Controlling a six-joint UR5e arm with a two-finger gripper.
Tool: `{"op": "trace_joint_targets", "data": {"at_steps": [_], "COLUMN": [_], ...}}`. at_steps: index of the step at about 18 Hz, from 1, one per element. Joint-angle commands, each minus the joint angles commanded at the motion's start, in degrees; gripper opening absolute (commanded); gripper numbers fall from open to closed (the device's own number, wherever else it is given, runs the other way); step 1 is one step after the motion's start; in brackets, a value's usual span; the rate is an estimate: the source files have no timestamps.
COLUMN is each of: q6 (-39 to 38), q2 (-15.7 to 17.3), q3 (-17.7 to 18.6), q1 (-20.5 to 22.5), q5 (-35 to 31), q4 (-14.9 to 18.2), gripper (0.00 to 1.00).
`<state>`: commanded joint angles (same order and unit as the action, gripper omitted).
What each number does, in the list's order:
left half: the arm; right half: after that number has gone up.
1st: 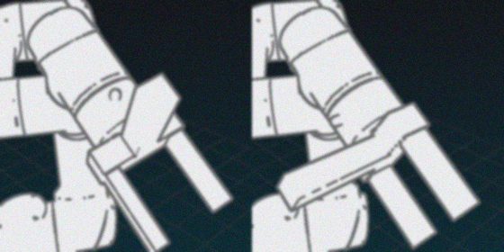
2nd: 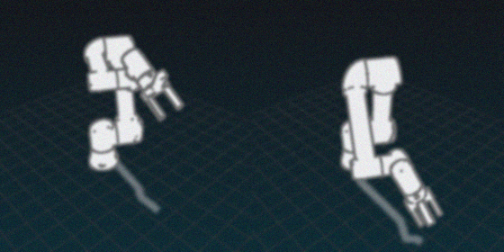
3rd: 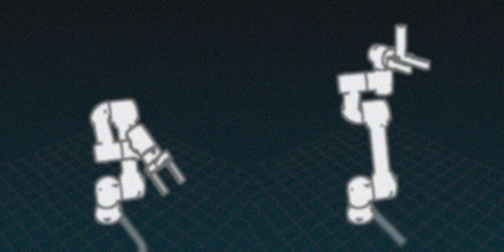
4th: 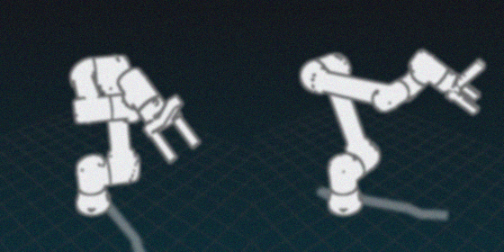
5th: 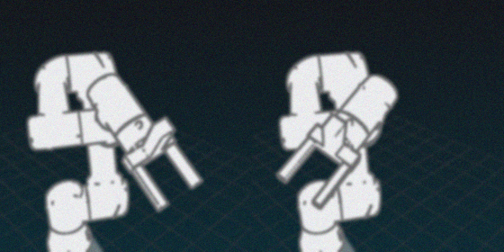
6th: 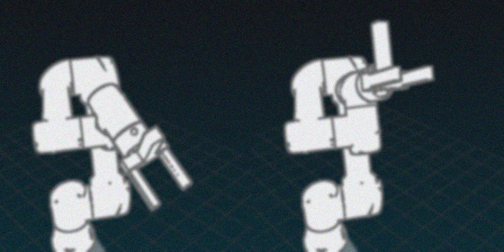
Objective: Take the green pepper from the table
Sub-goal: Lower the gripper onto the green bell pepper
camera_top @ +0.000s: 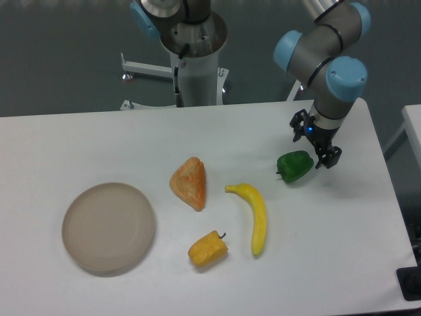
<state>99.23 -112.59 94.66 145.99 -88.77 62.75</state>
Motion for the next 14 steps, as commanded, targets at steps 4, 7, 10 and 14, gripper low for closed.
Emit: {"op": "trace_joint_targets", "data": {"at_steps": [4,7,10,14], "q6": [0.00,0.00,0.00,-0.09], "q2": [0.00,-0.18,-0.53,-0.79], "q3": [0.53,0.70,1.49,1.94], "q1": [-0.09,-0.09,-0.18,-0.18], "q5": [0.00,0.00,0.00,0.00], "q4": [-0.26,-0.35,-1.93,-2.81], "gripper": [1.00,1.00,1.00,1.00]}}
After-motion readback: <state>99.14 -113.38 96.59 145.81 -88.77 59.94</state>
